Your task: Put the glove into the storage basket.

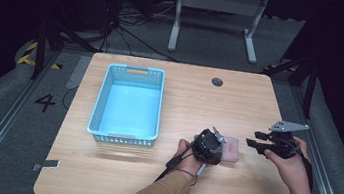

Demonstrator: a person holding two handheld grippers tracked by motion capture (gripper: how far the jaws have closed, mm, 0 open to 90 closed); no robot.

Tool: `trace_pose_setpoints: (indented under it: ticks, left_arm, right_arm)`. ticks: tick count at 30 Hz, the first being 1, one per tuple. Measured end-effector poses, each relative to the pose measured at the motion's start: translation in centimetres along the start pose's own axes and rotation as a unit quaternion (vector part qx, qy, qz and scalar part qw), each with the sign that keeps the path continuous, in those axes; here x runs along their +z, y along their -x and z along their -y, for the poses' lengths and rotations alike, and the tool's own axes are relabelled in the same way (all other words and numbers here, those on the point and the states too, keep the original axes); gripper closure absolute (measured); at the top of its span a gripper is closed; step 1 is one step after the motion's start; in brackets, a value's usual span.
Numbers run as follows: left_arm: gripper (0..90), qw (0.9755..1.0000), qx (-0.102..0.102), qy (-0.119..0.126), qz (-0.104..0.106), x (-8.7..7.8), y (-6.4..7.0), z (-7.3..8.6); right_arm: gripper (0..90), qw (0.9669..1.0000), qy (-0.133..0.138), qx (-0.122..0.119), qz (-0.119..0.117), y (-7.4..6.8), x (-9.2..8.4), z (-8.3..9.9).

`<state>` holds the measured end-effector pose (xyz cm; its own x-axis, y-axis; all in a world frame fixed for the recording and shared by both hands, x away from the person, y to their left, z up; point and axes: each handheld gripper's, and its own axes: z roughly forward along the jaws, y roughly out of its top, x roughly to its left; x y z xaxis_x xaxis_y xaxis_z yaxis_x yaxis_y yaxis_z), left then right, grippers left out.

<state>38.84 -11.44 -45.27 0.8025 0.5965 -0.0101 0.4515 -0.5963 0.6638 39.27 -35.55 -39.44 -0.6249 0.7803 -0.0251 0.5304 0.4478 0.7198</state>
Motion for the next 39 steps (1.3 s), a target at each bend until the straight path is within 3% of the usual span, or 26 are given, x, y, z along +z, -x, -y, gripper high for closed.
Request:
trace_pose_setpoints:
  ticks: [6,8,11,15,19,24,29,39]
  left_arm:
    - [60.1,0.9999,0.013,-0.001,-0.002,-0.1,0.3,-0.2]
    - [61.0,0.9999,0.013,0.003,0.004,-0.1,0.1,-0.3]
    - [61.8,0.9996,0.01,0.02,-0.016,-0.1,0.4,0.1]
    - [63.9,0.9996,-0.005,0.026,-0.001,-0.2,-0.1,0.1]
    - [65.4,0.9995,-0.001,0.031,-0.004,-0.7,-0.2,0.1]
    - [65.8,0.9991,0.003,0.042,-0.005,-2.4,-0.7,-0.1]
    - [65.5,0.9993,0.008,0.037,-0.008,-3.7,-1.1,-0.1]
    - [65.6,0.9978,-0.009,0.063,-0.019,-7.8,-3.2,-0.1]
  right_arm:
    - [51.2,1.0,0.001,0.001,0.002,0.2,0.0,0.1]
    - [51.1,1.0,0.001,0.002,0.002,0.2,0.0,0.2]
    - [50.9,1.0,0.002,0.003,0.002,0.4,-0.1,0.2]
    - [50.5,1.0,0.002,0.003,0.003,0.4,0.0,0.3]
    - [50.3,1.0,0.004,0.004,0.003,0.4,0.0,0.3]
    - [50.1,1.0,0.005,0.005,0.004,0.5,0.0,0.2]
    - [50.0,1.0,0.006,0.002,0.002,0.5,0.1,0.0]
    - [49.7,0.9999,0.007,-0.01,-0.008,0.3,1.2,-1.1]
